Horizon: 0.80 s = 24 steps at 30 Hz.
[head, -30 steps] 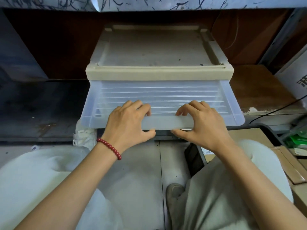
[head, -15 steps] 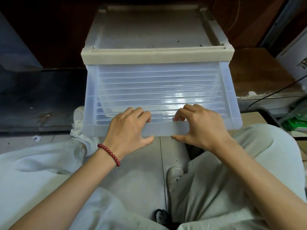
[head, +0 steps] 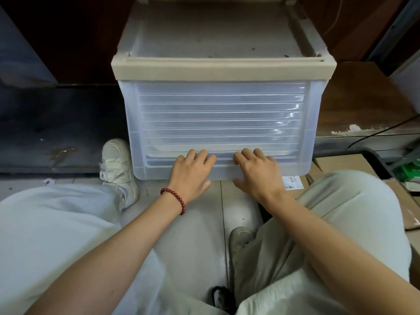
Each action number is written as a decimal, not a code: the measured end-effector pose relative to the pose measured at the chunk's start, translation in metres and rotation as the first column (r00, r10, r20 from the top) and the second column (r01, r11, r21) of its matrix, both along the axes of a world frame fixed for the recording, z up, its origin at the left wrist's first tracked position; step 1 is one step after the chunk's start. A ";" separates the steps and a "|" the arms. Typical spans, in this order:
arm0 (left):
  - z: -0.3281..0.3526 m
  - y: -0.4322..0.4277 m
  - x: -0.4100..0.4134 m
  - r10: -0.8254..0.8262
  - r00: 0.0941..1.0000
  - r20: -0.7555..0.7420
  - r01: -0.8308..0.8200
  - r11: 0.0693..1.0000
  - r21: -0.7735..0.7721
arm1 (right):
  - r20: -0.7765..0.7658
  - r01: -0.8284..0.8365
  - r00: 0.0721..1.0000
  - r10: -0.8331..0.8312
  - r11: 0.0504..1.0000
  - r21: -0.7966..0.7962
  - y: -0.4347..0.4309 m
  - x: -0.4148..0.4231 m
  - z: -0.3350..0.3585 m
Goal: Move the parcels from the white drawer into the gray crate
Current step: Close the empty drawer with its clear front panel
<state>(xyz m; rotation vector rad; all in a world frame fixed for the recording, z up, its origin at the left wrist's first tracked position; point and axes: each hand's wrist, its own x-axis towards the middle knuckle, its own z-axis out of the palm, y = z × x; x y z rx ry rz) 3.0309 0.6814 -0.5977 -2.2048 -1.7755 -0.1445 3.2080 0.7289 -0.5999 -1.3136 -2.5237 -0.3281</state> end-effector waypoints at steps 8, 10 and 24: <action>-0.032 0.025 -0.006 0.064 0.998 -0.022 -0.063 0.997 0.053 | -0.168 0.122 0.981 -0.101 0.985 0.121 0.019 -0.011 -0.049; -0.040 0.031 -0.009 0.073 0.997 -0.005 -0.073 0.994 0.078 | -0.185 0.151 0.975 -0.124 0.978 0.140 0.026 -0.016 -0.058; -0.053 0.062 -0.015 0.174 0.975 0.135 -0.174 0.985 -0.009 | -0.259 0.202 0.945 -0.202 0.979 -0.026 0.049 -0.034 -0.074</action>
